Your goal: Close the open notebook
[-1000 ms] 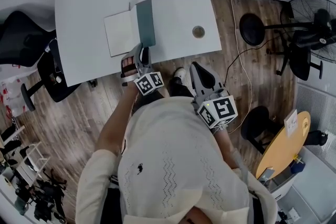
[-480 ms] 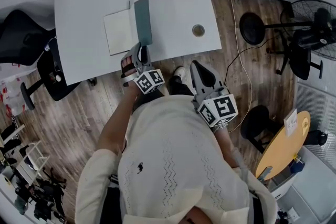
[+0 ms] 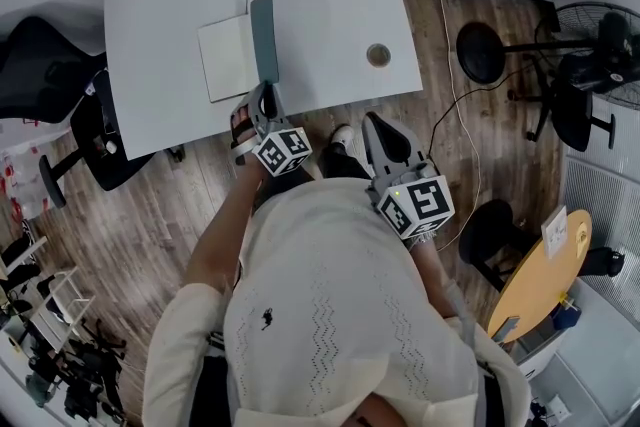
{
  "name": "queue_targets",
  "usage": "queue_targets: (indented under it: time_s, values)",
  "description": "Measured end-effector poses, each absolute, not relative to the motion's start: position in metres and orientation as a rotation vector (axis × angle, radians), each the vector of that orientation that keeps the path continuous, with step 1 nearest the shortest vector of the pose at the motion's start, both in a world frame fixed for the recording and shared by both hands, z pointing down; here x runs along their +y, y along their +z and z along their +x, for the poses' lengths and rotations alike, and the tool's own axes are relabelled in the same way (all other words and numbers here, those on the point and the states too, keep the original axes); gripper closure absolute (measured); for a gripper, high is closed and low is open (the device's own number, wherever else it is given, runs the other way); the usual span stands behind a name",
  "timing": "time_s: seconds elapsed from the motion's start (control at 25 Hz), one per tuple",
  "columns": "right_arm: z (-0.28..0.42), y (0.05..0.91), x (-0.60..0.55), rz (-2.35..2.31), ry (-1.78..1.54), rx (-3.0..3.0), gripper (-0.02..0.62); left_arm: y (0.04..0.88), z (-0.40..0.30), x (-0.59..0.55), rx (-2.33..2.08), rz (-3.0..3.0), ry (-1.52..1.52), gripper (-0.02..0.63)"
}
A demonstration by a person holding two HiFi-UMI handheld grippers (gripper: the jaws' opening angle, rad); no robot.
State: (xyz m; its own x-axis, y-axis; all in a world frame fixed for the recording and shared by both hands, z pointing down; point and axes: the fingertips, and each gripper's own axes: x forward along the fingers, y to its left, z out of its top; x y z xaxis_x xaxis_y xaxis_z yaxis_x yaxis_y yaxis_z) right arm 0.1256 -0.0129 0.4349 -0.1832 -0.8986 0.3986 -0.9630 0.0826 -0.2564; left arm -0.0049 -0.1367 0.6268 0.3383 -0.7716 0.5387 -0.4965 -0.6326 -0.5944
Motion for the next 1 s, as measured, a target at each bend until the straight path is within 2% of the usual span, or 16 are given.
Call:
queue_targets:
  time_s: [1.0]
  values:
    - [0.095, 0.435, -0.028, 1.851, 0.693, -2.242, 0.594, 0.629, -0.037, -0.144, 1.365, -2.637, -1.146, 0.583]
